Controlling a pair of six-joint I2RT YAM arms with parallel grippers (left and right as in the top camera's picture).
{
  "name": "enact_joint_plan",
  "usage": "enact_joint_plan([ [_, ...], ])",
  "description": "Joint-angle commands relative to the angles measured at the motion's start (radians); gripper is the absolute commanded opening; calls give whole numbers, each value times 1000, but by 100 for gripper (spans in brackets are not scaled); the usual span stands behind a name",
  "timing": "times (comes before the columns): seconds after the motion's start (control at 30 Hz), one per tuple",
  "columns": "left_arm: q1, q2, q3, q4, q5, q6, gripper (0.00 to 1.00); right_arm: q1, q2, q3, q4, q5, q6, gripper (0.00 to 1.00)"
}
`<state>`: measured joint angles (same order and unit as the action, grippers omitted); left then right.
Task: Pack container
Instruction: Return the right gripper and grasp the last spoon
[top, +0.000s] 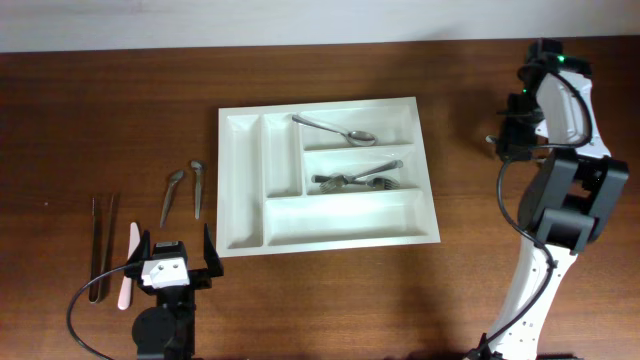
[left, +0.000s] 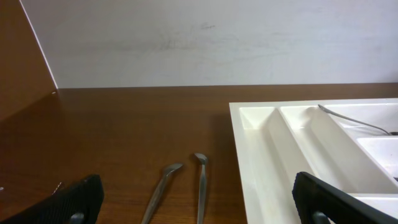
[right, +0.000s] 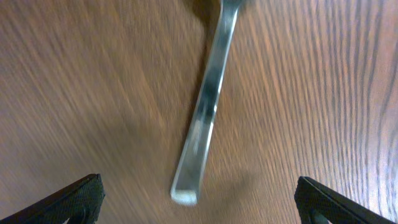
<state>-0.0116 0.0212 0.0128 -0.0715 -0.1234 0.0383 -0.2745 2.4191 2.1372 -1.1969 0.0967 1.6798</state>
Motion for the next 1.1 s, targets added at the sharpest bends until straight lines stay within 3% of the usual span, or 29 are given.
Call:
enact_joint_plan([
  [0.0,6,-8,-3,-4,0,12,99,-43,24,10,-6,48,30,99],
  [0.27,6,-8,-2,-4,0,12,99,-60,26,10,-23,106,23,99],
  [0.77,6,-8,-2,-4,0,12,99,-60,90,10,-23,27,22,98],
  [0.87,6,-8,-2,-4,0,12,99,-60,90,10,-23,27,14,72],
  [0.93,6,-8,-3,-4,0,12,99,-60,90,10,-24,29,-1,42],
  [1.03,6,-8,-2,-4,0,12,99,-60,90,10,-19,31,-34,11],
  [1.07,6,-8,-3,-4,0,12,99,-60,90,10,-19,31,-44,9],
])
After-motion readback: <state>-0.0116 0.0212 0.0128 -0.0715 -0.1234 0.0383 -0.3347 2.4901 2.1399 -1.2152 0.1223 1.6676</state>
